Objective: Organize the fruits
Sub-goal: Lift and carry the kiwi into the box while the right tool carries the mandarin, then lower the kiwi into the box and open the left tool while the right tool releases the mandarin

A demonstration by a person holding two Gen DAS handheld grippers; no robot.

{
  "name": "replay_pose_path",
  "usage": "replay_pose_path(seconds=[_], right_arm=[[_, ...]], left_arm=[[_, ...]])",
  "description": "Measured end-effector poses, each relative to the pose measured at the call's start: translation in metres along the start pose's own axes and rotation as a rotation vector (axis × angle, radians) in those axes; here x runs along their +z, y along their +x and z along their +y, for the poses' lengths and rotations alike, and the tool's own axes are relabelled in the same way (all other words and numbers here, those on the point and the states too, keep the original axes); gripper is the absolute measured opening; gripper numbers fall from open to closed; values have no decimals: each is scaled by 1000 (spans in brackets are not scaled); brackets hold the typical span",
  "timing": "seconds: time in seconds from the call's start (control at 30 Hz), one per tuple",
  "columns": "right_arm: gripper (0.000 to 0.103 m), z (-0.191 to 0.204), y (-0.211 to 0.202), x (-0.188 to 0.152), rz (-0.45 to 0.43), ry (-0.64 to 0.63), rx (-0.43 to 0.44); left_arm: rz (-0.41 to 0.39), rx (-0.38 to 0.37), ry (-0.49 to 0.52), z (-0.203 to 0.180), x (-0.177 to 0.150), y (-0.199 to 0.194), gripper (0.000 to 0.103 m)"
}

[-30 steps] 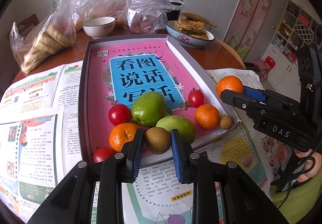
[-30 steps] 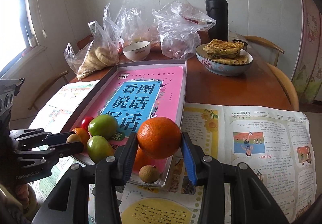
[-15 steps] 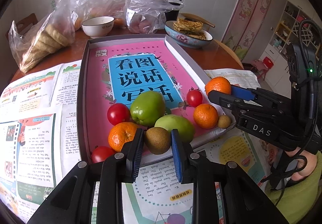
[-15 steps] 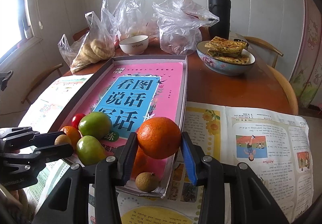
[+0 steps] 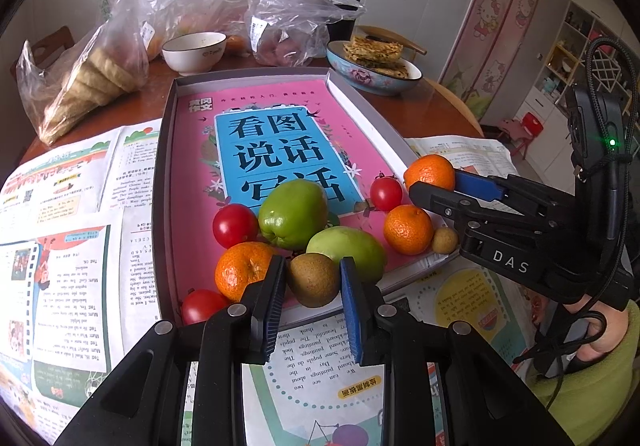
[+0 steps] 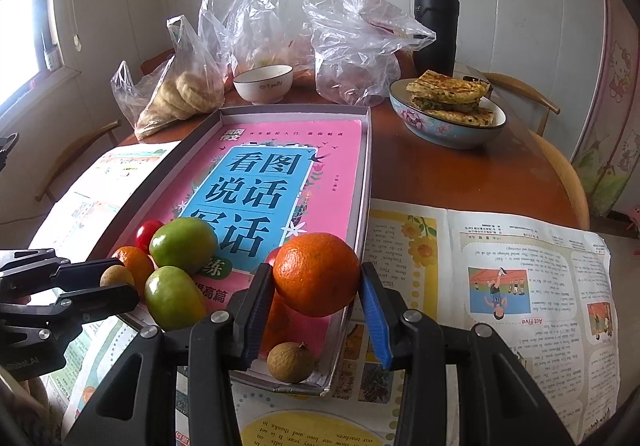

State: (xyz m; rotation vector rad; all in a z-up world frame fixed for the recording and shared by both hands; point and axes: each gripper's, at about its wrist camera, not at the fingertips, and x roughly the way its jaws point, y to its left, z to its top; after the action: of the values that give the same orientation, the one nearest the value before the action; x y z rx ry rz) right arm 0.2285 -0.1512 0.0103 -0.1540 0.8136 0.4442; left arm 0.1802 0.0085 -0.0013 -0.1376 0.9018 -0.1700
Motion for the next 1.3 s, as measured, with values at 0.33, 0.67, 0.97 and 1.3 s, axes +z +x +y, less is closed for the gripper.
replay_pose_path(seconds=[0.33, 0.67, 0.97, 1.3], right_arm=[[44, -1, 1, -1, 9, -3, -3], [44, 2, -2, -2, 2, -3, -7], [51, 6, -9, -6, -9, -13, 4], [52, 10, -16, -7, -20, -20, 14]], left_arm=[[1, 0, 0, 0, 0, 0, 28], [1, -1, -2, 0, -1, 0, 28], [1, -4, -7, 0, -1, 0, 28], [3, -15, -15, 1, -4, -1, 28]])
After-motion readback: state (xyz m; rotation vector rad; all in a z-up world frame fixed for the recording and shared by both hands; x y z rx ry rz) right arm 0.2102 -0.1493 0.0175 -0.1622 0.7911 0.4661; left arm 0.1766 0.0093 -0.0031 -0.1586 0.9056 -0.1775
